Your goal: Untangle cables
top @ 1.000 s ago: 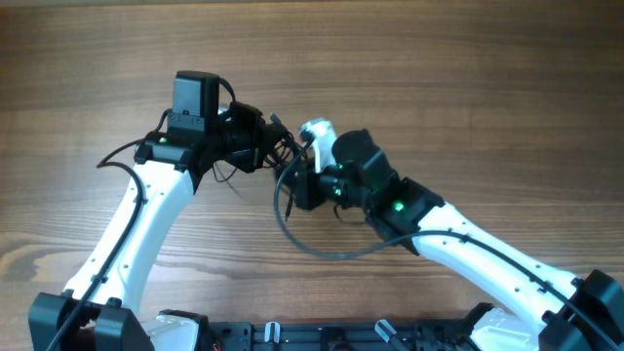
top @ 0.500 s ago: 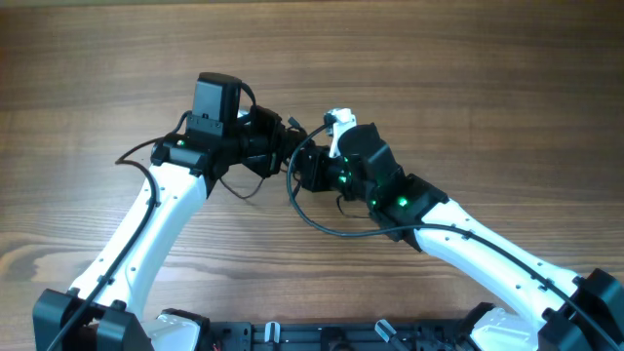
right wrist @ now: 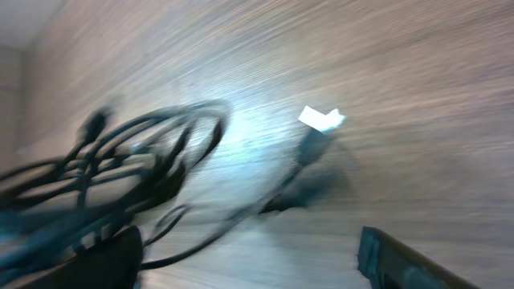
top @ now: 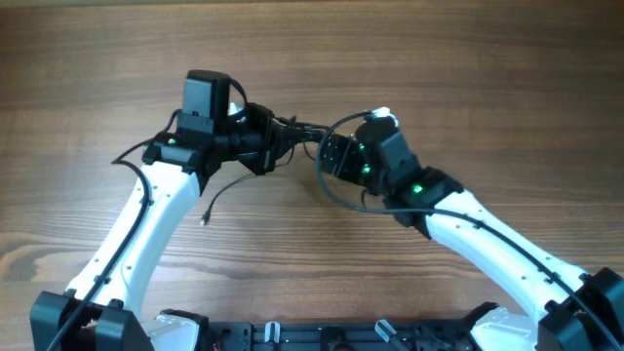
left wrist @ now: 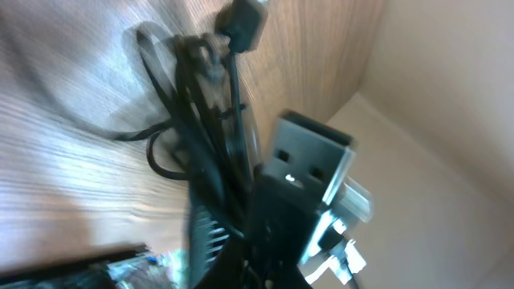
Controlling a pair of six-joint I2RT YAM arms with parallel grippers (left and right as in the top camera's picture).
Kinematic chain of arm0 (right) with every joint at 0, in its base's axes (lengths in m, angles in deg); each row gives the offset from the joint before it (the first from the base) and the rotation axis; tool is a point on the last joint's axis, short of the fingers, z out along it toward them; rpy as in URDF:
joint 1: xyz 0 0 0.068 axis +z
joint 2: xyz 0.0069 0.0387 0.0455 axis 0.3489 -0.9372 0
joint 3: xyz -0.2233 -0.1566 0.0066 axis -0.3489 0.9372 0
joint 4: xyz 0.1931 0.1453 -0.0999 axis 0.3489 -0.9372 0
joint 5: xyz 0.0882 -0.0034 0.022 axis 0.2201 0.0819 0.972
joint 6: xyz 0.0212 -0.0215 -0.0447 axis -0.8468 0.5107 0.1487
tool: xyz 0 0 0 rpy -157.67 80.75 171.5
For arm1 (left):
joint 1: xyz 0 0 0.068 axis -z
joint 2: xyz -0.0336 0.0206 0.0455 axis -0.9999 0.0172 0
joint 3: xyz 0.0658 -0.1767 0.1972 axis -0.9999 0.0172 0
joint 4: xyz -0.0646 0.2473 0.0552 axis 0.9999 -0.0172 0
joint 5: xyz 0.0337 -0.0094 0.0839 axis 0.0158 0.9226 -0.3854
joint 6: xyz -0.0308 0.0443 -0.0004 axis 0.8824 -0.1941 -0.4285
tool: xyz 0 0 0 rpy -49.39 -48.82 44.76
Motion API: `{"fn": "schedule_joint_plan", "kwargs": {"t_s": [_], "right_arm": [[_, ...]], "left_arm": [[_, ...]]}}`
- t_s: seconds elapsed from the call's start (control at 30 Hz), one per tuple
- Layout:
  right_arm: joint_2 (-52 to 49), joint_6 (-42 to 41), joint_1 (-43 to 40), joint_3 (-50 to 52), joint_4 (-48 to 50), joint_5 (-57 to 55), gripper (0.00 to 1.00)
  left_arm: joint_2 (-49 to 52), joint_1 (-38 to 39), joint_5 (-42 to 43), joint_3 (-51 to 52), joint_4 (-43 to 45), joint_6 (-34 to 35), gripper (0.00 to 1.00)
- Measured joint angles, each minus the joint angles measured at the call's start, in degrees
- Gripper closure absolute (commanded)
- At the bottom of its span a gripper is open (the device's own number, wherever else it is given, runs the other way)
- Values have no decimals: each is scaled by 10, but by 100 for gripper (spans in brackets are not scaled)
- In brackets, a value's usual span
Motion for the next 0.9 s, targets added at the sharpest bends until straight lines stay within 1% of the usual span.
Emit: {"fn": "schedule_joint_plan", "kwargs": {"t_s": [0.07,0.13,0.2,0.23,0.3,0.4,0.5,0.6,0.7,0.9], "right_arm": [[3,64,-24,0,3,30,9],[12,148,-37,0,4,79,9],[24,232,-41,0,1,134,18],[29,263,-40,0,1,154,21],[36,321,-40,0,4,195,31],[37,392,-39,0,5,243,33],[37,425,-39,0,23,260,40],[37,427,-39,0,50,267,41],[37,396,-39,0,85,268,44],[36,341,-39,0,105,240,46]], "left_arm": [[0,-7,1,0,-3,-55,94],[0,-10,4,0,-6,-147,94],[0,-11,4,0,-9,-212,94],[0,-11,5,0,-9,-236,94],[0,-11,5,0,-9,-285,94],[0,-11,5,0,-9,-323,95],[0,-11,7,0,-9,-345,96],[0,-11,8,0,-10,-356,96],[0,-11,9,0,-17,-376,96],[0,-11,15,0,-25,-396,96]]}}
